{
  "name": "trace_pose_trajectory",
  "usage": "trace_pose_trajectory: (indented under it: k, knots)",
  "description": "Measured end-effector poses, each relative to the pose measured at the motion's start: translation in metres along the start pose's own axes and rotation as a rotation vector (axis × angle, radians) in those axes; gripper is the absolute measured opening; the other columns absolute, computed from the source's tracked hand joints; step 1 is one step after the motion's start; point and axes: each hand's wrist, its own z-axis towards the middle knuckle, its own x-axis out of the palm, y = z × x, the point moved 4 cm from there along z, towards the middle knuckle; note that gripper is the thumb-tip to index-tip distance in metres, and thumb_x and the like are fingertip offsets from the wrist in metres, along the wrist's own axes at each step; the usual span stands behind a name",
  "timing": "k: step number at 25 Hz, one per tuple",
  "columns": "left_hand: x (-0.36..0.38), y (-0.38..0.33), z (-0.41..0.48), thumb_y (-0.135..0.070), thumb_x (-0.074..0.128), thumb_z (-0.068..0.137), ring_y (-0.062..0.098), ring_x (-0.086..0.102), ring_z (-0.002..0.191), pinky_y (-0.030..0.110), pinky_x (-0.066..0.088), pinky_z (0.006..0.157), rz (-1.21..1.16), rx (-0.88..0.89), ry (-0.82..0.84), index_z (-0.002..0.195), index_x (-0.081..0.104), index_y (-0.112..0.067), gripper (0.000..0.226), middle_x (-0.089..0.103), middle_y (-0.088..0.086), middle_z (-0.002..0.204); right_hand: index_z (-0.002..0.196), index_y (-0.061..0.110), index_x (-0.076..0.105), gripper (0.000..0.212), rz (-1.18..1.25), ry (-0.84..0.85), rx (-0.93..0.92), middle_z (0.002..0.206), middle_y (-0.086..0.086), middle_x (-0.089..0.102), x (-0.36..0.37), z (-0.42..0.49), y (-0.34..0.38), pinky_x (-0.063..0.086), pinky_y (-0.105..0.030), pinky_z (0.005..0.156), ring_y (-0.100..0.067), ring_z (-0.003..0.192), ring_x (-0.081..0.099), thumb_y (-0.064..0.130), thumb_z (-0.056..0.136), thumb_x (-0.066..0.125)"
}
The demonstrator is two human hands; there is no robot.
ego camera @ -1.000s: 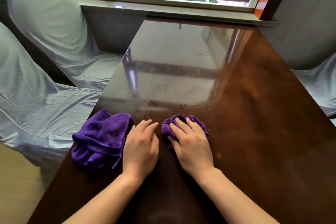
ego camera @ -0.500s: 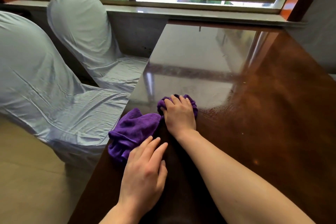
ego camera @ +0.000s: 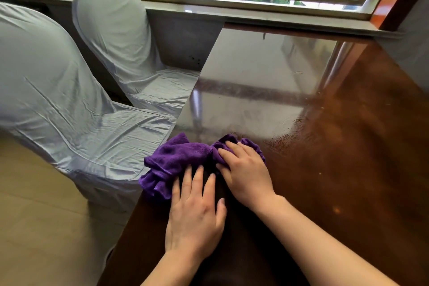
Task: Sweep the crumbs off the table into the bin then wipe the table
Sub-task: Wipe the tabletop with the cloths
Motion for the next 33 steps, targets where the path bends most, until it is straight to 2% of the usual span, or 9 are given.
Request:
trace_pose_trajectory:
  k: [5,8,10,13,17,19,23,27,33]
  knots:
    - [-0.017,0.009,-0.018,-0.021,0.057,0.077,0.033,0.057,0.093,0.045,0.041,0.082,-0.168,0.115,-0.426,0.089,0.067,-0.013,0.018,0.063,0.011,0.094,0.133,0.035,0.056,0.063,0.023,-0.118,-0.103,0.147,-0.015,0.046,-0.021,0.033,0.060,0.020,-0.053,0.118,-0.041,0.137,0.035,0.063,0.077,0.062]
    - [-0.022,0.022,-0.026,-0.017,0.053,0.074,0.035,0.051,0.083,0.045,0.037,0.076,-0.230,0.003,-0.576,0.079,0.062,-0.008,0.013,0.057,0.016,0.086,0.143,0.045,0.043,0.066,0.206,0.222,-0.228,0.162,-0.006,0.028,0.007,0.043,0.101,0.013,-0.042,0.123,-0.035,0.147,0.019,0.064,0.083,0.061]
    - [-0.023,0.022,-0.029,-0.011,0.055,0.071,0.035,0.051,0.089,0.045,0.038,0.083,-0.272,0.009,-0.622,0.084,0.065,-0.010,0.017,0.059,0.014,0.094,0.138,0.036,0.053,0.052,0.094,0.274,-0.306,0.156,-0.002,0.039,0.015,0.041,0.093,0.024,-0.041,0.118,-0.035,0.140,0.028,0.049,0.088,0.063]
    - [-0.023,0.019,-0.028,-0.010,0.056,0.070,0.036,0.051,0.094,0.048,0.038,0.088,-0.308,0.048,-0.637,0.089,0.063,-0.013,0.021,0.060,0.014,0.099,0.111,0.013,0.071,0.027,0.209,0.043,-0.413,0.114,-0.008,0.070,-0.006,0.016,0.082,0.043,-0.041,0.093,-0.035,0.102,0.054,0.021,0.085,0.068]
    - [-0.022,0.014,-0.029,-0.016,0.055,0.072,0.036,0.050,0.101,0.050,0.036,0.097,-0.308,0.159,-0.590,0.091,0.061,-0.014,0.020,0.058,0.013,0.102,0.096,0.023,0.072,0.024,0.902,-0.345,0.047,0.092,-0.006,0.075,-0.069,-0.036,0.008,0.052,-0.042,0.080,-0.027,0.086,0.066,0.015,0.074,0.067]
    - [-0.020,0.008,-0.026,-0.017,0.055,0.075,0.031,0.051,0.103,0.050,0.036,0.104,-0.291,0.238,-0.517,0.092,0.064,-0.014,0.019,0.061,0.010,0.104,0.097,0.025,0.072,0.023,1.014,-0.436,0.167,0.089,-0.005,0.075,-0.097,-0.075,-0.040,0.056,-0.043,0.071,-0.023,0.080,0.070,0.015,0.077,0.065]
    - [-0.011,-0.007,-0.006,-0.036,0.046,0.081,0.031,0.048,0.119,0.054,0.035,0.108,-0.179,0.198,-0.222,0.113,0.063,-0.017,0.041,0.056,0.011,0.122,0.108,0.034,0.071,0.032,0.700,-0.256,0.170,0.115,0.008,0.073,-0.105,-0.147,-0.082,0.050,-0.034,0.094,-0.012,0.109,0.066,0.028,0.077,0.065]
    - [0.002,-0.029,0.032,-0.055,0.028,0.081,0.028,0.029,0.142,0.055,0.017,0.118,-0.245,0.030,-0.011,0.139,0.042,-0.020,0.069,0.037,0.011,0.149,0.138,0.044,0.052,0.058,-0.077,0.028,0.012,0.157,0.000,0.040,-0.044,-0.172,-0.070,0.031,-0.056,0.114,-0.036,0.143,0.036,0.071,0.086,0.047]
    - [0.026,-0.039,0.053,-0.078,0.014,0.078,0.025,0.003,0.151,0.057,0.003,0.120,-0.015,0.034,0.039,0.151,0.001,-0.025,0.091,0.007,0.006,0.164,0.138,0.023,0.056,0.057,-0.124,-0.032,0.089,0.150,-0.006,0.049,-0.031,-0.102,-0.093,0.036,-0.054,0.113,-0.038,0.143,0.037,0.055,0.093,0.041]
